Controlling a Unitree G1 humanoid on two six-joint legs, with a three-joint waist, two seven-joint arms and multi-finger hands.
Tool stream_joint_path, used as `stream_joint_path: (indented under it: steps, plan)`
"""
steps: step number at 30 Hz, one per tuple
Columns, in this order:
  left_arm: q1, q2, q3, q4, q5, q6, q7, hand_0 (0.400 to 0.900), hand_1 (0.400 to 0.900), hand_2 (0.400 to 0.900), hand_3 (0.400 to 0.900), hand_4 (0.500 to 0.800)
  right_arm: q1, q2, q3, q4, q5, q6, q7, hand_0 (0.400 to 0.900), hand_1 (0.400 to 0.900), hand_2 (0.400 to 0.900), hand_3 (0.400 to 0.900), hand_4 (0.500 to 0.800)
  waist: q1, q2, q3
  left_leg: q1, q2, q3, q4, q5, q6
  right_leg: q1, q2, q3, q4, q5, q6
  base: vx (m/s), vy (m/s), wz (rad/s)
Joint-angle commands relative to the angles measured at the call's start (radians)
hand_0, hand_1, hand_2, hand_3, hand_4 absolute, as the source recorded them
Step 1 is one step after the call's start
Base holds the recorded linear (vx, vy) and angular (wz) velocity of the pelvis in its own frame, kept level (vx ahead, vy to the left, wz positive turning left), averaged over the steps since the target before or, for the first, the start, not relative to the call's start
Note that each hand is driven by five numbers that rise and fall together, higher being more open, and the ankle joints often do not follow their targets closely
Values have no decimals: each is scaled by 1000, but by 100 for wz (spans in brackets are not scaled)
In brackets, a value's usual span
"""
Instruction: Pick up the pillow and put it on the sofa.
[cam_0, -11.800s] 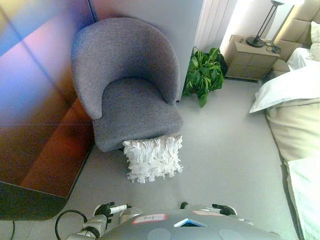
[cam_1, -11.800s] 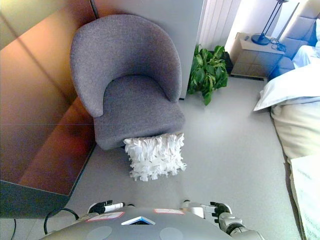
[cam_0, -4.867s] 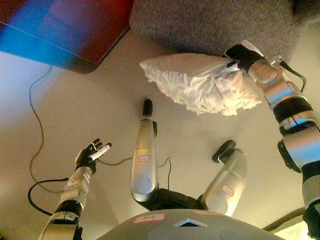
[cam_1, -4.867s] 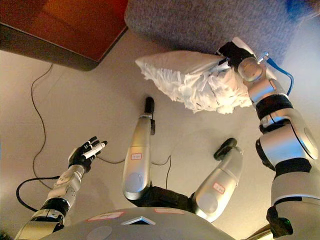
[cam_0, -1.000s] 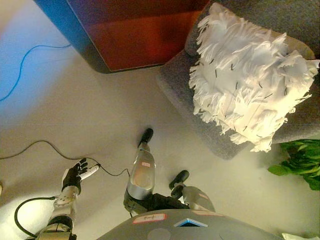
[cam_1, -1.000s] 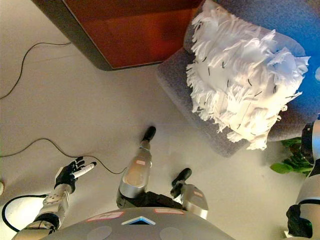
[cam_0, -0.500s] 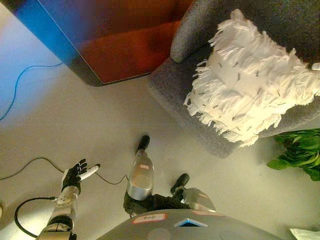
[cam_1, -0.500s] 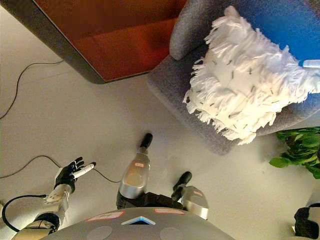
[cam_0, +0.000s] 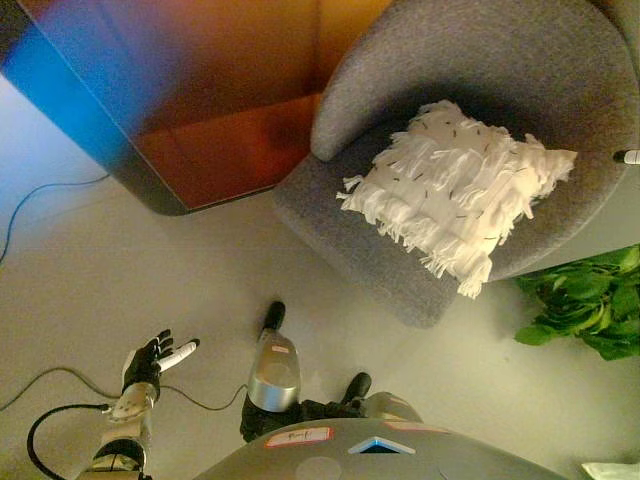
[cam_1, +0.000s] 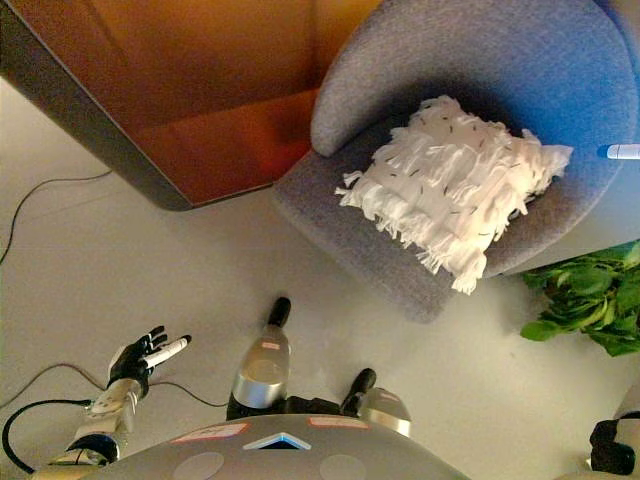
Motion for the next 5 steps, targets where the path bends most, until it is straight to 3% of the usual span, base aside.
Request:
stream_joint_path:
  steps: [1,5]
  plan:
    - [58,22,-23,10,11,-21,11,900,900,900,900,800,21,-130,52,-202,45,-131,-11,900,900,900,900,800,-16,-4,-105,17,32,15,-35,-6,-9,-9,5,40,106,-74,-48,-52,75,-21]
    - [34,0,-19,16,9,13,32,900,900,900,900,800,166,-84,-18,-357,127,-188,-15,900,900,900,900,800,-60,-9,-124,54,32,48,-43,-22,0,-14,-4,70,103,-61,-39,-39,76,-22]
